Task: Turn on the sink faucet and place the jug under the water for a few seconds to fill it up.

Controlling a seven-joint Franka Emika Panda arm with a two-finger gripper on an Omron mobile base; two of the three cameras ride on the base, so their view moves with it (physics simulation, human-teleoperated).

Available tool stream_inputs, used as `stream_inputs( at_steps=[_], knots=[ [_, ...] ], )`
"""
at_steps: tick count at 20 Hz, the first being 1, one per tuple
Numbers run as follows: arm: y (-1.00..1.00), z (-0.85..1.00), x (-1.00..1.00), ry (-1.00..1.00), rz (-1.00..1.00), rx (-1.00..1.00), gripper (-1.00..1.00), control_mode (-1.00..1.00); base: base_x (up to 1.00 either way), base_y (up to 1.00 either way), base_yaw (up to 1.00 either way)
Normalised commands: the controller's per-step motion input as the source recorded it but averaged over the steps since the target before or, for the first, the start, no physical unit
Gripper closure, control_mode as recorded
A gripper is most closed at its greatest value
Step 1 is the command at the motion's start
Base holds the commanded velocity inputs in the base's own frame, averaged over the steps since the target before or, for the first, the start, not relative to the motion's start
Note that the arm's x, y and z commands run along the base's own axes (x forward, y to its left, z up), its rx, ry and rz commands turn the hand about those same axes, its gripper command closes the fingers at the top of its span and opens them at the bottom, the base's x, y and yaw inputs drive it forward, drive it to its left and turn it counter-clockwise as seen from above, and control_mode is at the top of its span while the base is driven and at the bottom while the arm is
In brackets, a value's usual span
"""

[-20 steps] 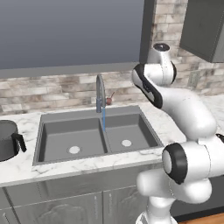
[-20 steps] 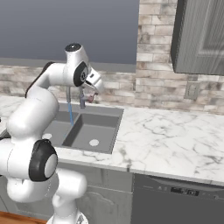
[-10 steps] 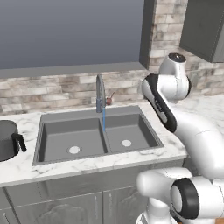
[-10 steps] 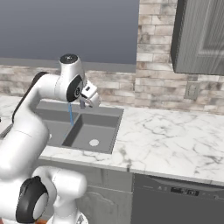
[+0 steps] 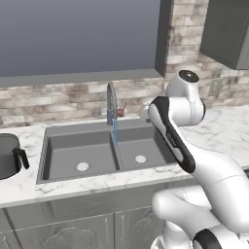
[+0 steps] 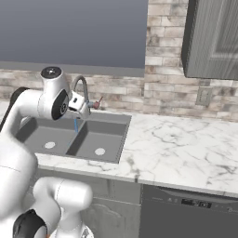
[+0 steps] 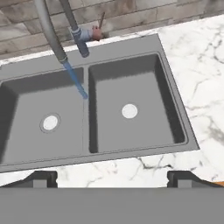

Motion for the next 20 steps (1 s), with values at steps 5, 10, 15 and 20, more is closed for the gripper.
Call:
stream_inputs(
  at_steps=[5, 10, 15, 20],
  knots=[
    [1.00, 0.00, -0.28, 0.01, 0.35, -0.26, -1.00, -1.00, 0.00, 0.00, 0.00],
    [1.00, 0.00, -0.12, 0.08, 0.39, -0.21, -1.00, -1.00, 0.00, 0.00, 0.00],
    [1.00, -0.10, 0.01, 0.04, 0.38, -0.11, -1.00, -1.00, 0.00, 0.00, 0.00],
    [1.00, -0.20, 0.34, 0.01, 0.29, -0.02, -1.00, -1.00, 0.00, 0.00, 0.00]
  ],
)
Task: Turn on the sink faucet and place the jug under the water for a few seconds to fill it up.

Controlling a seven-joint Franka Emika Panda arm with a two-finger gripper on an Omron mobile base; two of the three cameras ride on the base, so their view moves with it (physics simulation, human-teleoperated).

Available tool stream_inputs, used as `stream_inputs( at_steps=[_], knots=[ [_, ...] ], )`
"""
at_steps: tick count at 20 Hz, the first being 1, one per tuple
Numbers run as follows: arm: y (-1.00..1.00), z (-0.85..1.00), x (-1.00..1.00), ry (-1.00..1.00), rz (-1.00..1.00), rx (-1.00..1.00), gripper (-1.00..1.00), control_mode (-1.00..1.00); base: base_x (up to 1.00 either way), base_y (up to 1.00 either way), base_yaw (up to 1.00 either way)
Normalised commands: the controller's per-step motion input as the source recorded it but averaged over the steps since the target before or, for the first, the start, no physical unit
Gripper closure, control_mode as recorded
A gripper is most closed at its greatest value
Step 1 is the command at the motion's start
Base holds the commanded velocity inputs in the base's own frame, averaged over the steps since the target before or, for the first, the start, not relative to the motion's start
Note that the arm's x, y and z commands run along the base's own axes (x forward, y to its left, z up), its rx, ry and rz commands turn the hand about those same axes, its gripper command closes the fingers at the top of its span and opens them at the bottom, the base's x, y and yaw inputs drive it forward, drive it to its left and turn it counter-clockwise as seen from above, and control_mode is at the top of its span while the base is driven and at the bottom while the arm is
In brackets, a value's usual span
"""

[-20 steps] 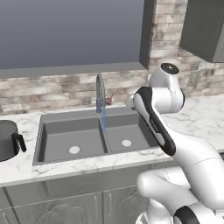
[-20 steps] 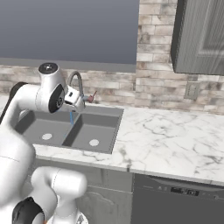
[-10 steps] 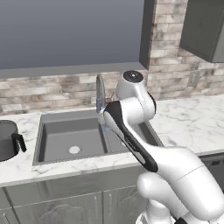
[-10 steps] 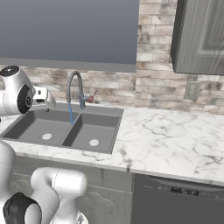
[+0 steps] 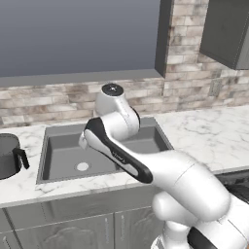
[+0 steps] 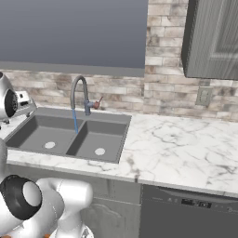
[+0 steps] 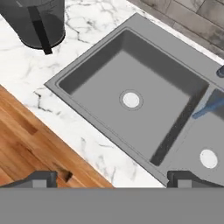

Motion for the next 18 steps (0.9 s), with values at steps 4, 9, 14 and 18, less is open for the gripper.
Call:
stream_inputs(
  at_steps=[4, 9, 14, 18],
  knots=[
    [1.00, -0.19, 0.18, 0.00, 0.24, 0.01, -1.00, -1.00, 0.00, 0.00, 0.00],
    [0.54, -0.05, 0.00, 0.00, 0.06, 0.06, -1.00, -1.00, 0.00, 0.00, 0.00],
    [0.30, -0.06, 0.00, 0.00, 0.00, 0.05, -1.00, -1.00, 0.00, 0.00, 0.00],
    [0.41, -0.16, 0.00, 0.00, 0.00, 0.06, -1.00, -1.00, 0.00, 0.00, 0.00]
  ],
)
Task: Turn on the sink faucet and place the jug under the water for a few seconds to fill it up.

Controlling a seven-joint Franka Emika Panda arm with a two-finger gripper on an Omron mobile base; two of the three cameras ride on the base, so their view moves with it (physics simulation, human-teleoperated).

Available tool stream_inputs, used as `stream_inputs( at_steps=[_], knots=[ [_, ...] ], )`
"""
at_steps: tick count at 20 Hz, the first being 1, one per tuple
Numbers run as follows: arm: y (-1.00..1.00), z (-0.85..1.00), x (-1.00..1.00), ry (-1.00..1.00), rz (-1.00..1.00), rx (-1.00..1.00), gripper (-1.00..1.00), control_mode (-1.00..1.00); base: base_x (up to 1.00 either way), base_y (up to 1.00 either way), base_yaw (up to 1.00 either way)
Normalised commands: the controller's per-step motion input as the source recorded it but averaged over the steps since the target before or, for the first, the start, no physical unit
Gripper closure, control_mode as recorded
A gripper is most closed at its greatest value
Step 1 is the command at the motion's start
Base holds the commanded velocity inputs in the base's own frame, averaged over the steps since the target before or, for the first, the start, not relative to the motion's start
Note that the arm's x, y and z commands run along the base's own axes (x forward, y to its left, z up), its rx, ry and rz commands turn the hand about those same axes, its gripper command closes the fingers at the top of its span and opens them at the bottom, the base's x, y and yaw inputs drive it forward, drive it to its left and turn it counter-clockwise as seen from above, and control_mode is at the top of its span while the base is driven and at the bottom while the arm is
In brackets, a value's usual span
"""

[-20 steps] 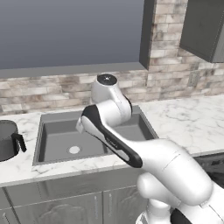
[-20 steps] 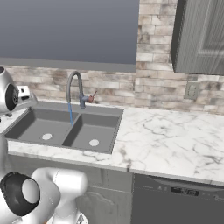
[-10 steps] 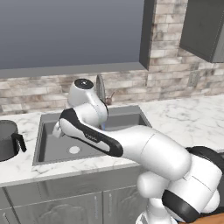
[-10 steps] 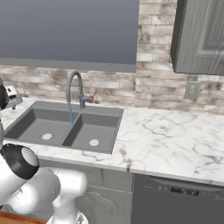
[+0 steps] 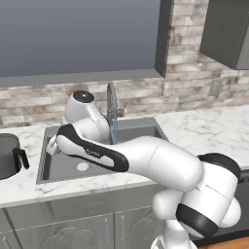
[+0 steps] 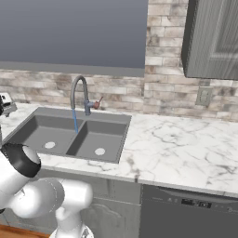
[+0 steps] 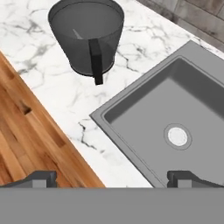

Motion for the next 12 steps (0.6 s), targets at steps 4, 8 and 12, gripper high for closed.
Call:
stream_inputs(
  at_steps=[4, 8, 12],
  knots=[
    [0.44, -0.12, 0.00, 0.00, 0.00, 0.04, -1.00, -1.00, 0.00, 0.00, 0.00],
    [0.50, -0.15, 0.02, 0.00, 0.00, 0.02, -1.00, -1.00, 0.00, 0.00, 0.00],
    [0.45, -0.14, 0.09, 0.00, 0.00, 0.05, -1.00, -1.00, 0.00, 0.00, 0.00]
  ],
)
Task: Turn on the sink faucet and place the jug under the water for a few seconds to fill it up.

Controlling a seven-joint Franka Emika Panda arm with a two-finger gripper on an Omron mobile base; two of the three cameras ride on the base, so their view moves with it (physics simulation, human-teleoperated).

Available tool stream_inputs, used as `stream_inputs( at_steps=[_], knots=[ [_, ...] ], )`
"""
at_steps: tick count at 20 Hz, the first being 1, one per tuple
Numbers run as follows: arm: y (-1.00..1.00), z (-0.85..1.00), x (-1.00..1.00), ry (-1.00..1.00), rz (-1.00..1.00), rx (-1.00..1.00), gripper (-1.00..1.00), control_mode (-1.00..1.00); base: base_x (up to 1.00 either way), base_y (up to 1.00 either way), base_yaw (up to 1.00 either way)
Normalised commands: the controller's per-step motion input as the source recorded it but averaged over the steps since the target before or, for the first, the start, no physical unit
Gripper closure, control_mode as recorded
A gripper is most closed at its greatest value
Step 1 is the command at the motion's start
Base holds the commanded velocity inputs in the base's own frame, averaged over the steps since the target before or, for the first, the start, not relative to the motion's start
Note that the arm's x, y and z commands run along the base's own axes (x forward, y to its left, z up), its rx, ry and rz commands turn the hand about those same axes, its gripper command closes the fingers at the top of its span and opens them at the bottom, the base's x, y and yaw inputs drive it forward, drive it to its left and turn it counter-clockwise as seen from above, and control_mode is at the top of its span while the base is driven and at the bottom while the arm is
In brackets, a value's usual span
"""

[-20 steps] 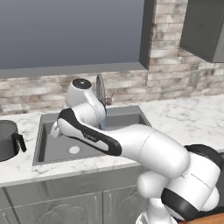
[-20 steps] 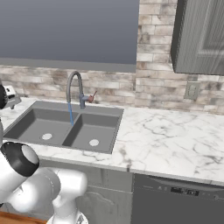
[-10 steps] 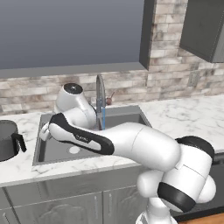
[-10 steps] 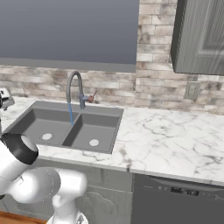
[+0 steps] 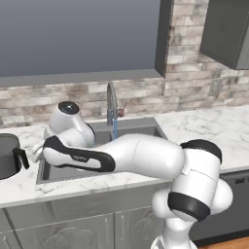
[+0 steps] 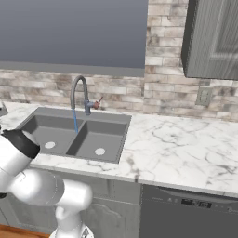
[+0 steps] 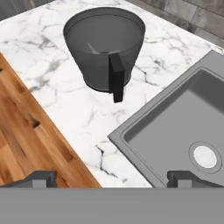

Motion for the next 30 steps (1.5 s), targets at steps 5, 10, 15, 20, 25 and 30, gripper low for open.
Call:
stream_inputs(
  at_steps=[5, 10, 15, 20, 25, 30],
  knots=[
    [0.35, -0.03, 0.18, 0.00, 0.00, 0.05, -1.00, -1.00, 0.00, 0.00, 0.00],
    [0.30, -0.15, 0.13, 0.00, 0.00, 0.09, -1.00, -1.00, 0.00, 0.00, 0.00],
    [0.13, -0.30, 0.06, 0.00, 0.00, 0.02, -1.00, -1.00, 0.00, 0.00, 0.00],
    [0.03, -0.21, 0.12, 0.00, 0.00, 0.00, -1.00, -1.00, 0.00, 0.00, 0.00],
    [0.04, 0.00, 0.18, 0.00, 0.00, 0.00, -1.00, -1.00, 0.00, 0.00, 0.00],
    [0.08, -0.06, 0.14, 0.00, 0.00, -0.01, -1.00, -1.00, 0.00, 0.00, 0.00]
  ],
)
